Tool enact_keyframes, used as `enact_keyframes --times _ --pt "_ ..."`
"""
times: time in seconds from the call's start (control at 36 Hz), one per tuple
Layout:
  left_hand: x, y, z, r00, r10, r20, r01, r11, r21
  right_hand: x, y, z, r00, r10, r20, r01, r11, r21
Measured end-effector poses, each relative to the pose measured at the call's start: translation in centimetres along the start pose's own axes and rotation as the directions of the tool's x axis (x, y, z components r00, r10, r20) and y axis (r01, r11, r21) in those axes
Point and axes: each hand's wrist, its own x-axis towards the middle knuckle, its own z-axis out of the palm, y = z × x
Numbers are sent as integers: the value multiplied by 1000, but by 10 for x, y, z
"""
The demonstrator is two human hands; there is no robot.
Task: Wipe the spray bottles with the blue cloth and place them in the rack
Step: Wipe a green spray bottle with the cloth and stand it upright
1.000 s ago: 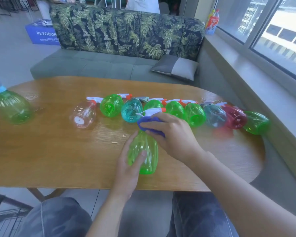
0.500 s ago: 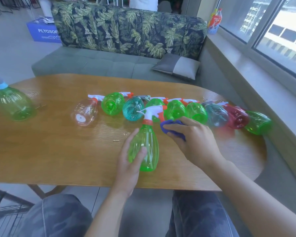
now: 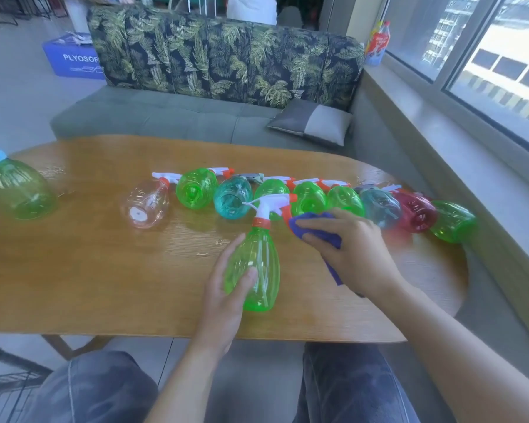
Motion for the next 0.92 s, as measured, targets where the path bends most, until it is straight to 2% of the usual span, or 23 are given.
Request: enact_keyframes --times 0.06,0.11,0.25,0.33,0.47,0.64,0.69,0.78,0.86,0.92 --pt "0 -1 0 1000 0 0 0 1000 3 8 -1 -2 994 14 -109 -10 999 34" --pt "-1 0 0 1000 3 8 -3 1000 11 15 -4 -1 988 27 -155 -19 998 53" --pt "-3 -1 1 1000 3 19 -3 1000 -2 28 1 8 992 40 -117 -44 999 -32" --pt "-2 -1 1 1000 -8 13 8 1000 -5 31 5 6 984 66 -166 -75 996 -46" --pt "-1 0 0 1000 -11 17 11 1000 9 26 1 6 992 -20 -122 16 999 -32" --pt "1 2 1 1000 -20 -7 20 1000 0 28 6 -1 979 117 -166 -120 993 -9" --pt "5 8 2 1000 -11 -25 11 1000 0 24 -3 -9 984 76 -163 -72 997 33" --pt "19 27 2 997 24 -72 -25 999 -21 18 -23 -17 991 -62 -117 73 993 95" --pt "33 58 8 995 76 -67 -78 997 -19 19 -40 -24 978 -179 -103 192 972 135" --pt "40 82 14 992 116 -53 -117 993 -11 25 -48 -34 971 -206 -120 223 962 154"
